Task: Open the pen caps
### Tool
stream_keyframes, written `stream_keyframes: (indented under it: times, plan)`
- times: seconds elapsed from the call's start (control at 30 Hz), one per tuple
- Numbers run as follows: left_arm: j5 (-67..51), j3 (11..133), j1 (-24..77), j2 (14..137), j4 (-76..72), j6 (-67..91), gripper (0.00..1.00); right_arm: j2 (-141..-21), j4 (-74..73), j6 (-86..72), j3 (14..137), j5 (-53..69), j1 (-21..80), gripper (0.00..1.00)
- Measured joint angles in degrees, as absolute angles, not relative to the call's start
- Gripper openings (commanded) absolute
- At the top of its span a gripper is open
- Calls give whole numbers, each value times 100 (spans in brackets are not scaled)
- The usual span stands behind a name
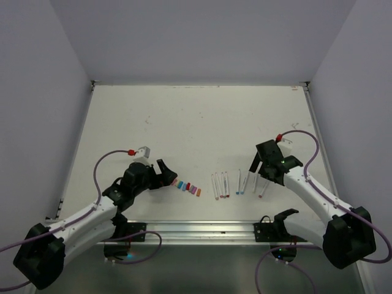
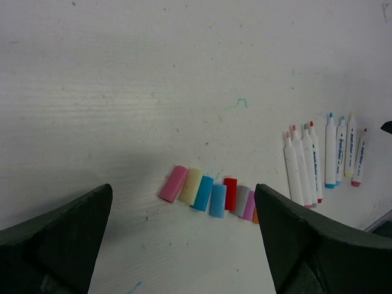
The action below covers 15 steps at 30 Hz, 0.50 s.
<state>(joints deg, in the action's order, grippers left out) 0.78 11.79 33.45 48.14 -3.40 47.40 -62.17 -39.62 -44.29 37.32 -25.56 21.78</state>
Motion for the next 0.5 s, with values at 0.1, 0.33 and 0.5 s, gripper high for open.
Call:
stream_keyframes:
  times: [0.1, 0.33, 0.5]
  plan:
    - [220, 1326, 3345, 4359, 14, 4740, 100, -6053, -4042, -4344, 3820, -2432, 2178, 99]
    - [266, 1490, 3345, 3701, 163, 4871, 100, -5710, -4112, -4145, 3854, -1981, 2178, 99]
    - [-84, 1382, 3345, 3793, -263, 5151, 100, -5065, -4016, -4086, 3548, -1507, 2178, 99]
